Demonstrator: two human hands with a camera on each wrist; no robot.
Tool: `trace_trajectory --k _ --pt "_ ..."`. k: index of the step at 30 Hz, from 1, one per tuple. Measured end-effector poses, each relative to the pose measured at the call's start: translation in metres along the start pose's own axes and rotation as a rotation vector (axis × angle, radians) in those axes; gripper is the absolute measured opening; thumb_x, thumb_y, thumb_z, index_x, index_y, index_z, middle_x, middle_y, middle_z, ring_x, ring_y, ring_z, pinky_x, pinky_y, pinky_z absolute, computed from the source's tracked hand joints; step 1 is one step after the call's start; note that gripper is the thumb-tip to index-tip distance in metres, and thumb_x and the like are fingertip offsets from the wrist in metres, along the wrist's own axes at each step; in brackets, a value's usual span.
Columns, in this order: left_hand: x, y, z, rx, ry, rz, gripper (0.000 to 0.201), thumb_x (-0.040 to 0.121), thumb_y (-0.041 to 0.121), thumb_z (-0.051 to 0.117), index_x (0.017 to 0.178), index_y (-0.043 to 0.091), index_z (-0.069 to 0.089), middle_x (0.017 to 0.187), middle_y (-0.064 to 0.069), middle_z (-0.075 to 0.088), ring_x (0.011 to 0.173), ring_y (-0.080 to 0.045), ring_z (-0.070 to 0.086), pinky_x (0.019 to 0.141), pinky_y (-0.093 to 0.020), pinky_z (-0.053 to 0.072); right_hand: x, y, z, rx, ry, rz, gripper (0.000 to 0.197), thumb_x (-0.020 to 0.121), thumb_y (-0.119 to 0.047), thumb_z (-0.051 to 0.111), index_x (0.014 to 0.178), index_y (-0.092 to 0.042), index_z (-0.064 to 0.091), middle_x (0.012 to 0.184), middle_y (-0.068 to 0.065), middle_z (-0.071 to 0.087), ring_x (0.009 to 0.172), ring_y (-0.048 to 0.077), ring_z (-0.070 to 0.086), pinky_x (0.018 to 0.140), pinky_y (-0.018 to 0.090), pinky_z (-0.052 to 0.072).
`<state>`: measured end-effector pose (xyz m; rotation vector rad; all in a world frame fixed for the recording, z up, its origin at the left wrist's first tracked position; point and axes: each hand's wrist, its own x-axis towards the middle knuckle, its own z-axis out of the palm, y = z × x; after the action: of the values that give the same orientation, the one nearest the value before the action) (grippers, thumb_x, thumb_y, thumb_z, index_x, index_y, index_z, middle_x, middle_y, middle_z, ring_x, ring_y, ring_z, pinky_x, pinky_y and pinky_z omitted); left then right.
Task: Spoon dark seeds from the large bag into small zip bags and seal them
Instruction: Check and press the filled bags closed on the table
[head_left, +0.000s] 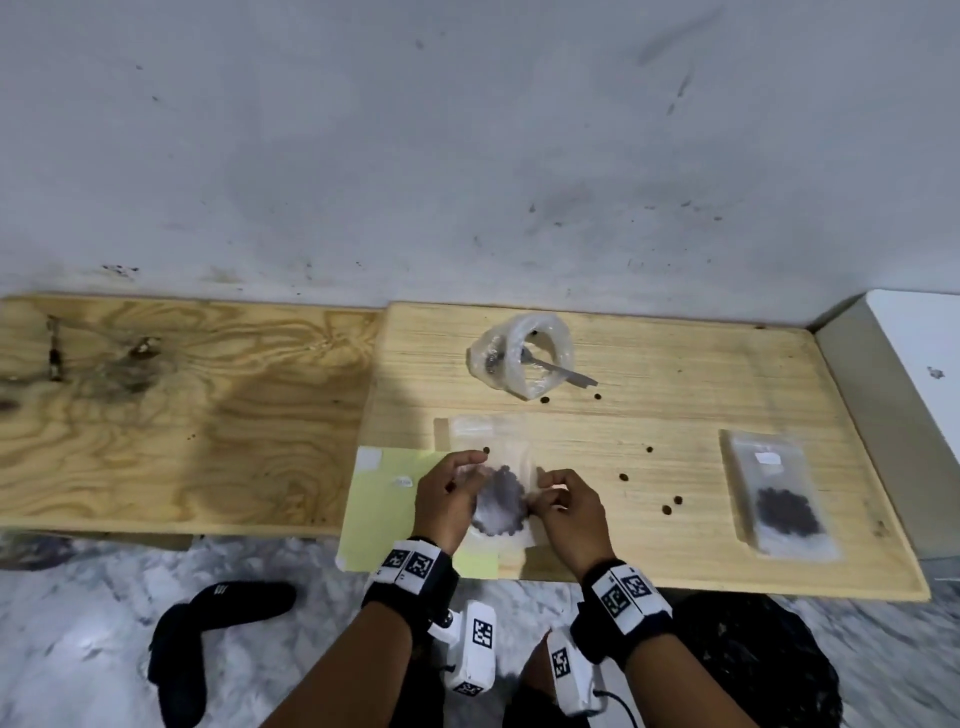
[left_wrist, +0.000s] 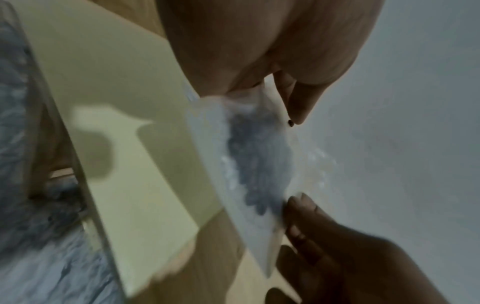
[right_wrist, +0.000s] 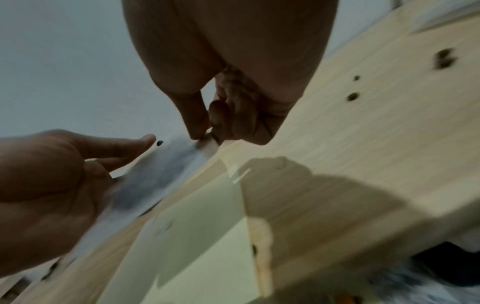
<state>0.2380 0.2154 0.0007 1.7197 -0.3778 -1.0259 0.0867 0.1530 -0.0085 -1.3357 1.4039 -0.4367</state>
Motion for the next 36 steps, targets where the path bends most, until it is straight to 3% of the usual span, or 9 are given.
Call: trace_trajectory --k 2,6,9,14,18,22,29,33,36 --pt "0.009 0.003 -0.029 -0.103 0.08 -0.016 0.018 0.079 0.002 0.069 0.086 0.019 0.074 0.079 0.004 0.073 0.07 -0.009 0.063 0.065 -0.023 0.05 0.003 -0.015 0.025 0.01 -0.118 -0.027 0.024 0.082 0.003 0.065 0.084 -0.02 0.065 0.076 0.003 0.068 0.068 0.013 0.061 0.064 0.023 0.044" --pt "0.028 0.008 -0.088 -0.26 0.208 -0.038 0.024 0.084 -0.012 0.062 0.085 0.011 0.069 0.054 0.005 0.064 0.047 -0.007 0.054 0.046 -0.017 0.045 0.006 -0.026 0.075 -0.023 -0.195 -0.029 0.026 0.092 -0.004 0.054 0.089 -0.024 0.071 0.092 -0.003 0.071 0.075 0.009 0.059 0.071 0.022 0.043" --pt "0.04 0.008 -0.132 -0.256 0.279 -0.038 0.02 0.086 -0.005 0.063 0.097 0.012 0.069 0.074 -0.003 0.068 0.063 -0.015 0.06 0.06 -0.025 0.052 0.01 -0.025 0.111 -0.258 -0.205 -0.054 0.017 0.093 -0.021 0.059 0.105 -0.025 0.069 0.101 -0.008 0.068 0.095 0.012 0.062 0.081 0.02 0.042" --pt "0.056 0.001 -0.179 -0.142 0.279 0.011 0.035 0.086 -0.005 0.062 0.097 0.027 0.07 0.11 -0.007 0.069 0.096 -0.027 0.067 0.081 -0.045 0.058 0.014 -0.031 0.149 -0.505 -0.159 0.002 0.03 0.082 -0.044 0.069 0.109 -0.034 0.061 0.097 -0.016 0.061 0.093 0.013 0.06 0.081 0.023 0.043" --pt "0.064 0.001 -0.19 -0.087 0.267 0.027 0.037 0.083 -0.007 0.063 0.099 0.027 0.068 0.105 -0.009 0.068 0.091 -0.026 0.066 0.075 -0.039 0.057 0.015 -0.043 0.164 -0.566 -0.097 0.004 0.012 0.083 -0.038 0.065 0.091 -0.03 0.065 0.086 -0.014 0.06 0.082 0.017 0.058 0.074 0.024 0.042" --pt "0.065 0.001 -0.189 -0.118 0.289 0.039 0.025 0.086 -0.001 0.065 0.09 0.023 0.07 0.077 -0.006 0.069 0.058 -0.017 0.054 0.063 -0.029 0.044 0.018 -0.049 0.167 -0.541 -0.15 0.015 0.012 0.086 -0.035 0.061 0.078 -0.027 0.064 0.08 -0.014 0.062 0.08 0.018 0.059 0.072 0.026 0.044" --pt "0.058 0.008 -0.169 -0.001 0.202 0.077 0.027 0.089 -0.003 0.058 0.097 0.02 0.069 0.092 0.003 0.069 0.051 0.005 0.056 0.053 -0.012 0.045 0.014 -0.061 0.143 -0.11 -0.15 -0.134 0.018 0.089 -0.02 0.071 0.074 -0.011 0.064 0.075 -0.008 0.063 0.074 0.012 0.057 0.069 0.023 0.043" --pt "0.048 0.014 -0.146 -0.013 0.066 0.093 0.037 0.086 -0.009 0.052 0.105 0.019 0.069 0.088 0.0 0.07 0.048 -0.011 0.047 0.049 -0.02 0.041 0.006 -0.088 0.141 -0.091 -0.119 -0.274 0.018 0.084 -0.022 0.077 0.07 -0.021 0.065 0.068 -0.01 0.061 0.065 0.003 0.055 0.061 0.015 0.041" --pt "0.04 0.017 -0.129 -0.098 -0.014 0.054 0.044 0.083 -0.012 0.05 0.106 0.019 0.07 0.081 0.012 0.073 0.068 -0.017 0.047 0.058 -0.022 0.038 0.007 -0.094 0.137 -0.188 -0.078 -0.292 0.014 0.082 -0.03 0.076 0.072 -0.025 0.069 0.071 -0.01 0.068 0.07 0.004 0.062 0.066 0.022 0.048"
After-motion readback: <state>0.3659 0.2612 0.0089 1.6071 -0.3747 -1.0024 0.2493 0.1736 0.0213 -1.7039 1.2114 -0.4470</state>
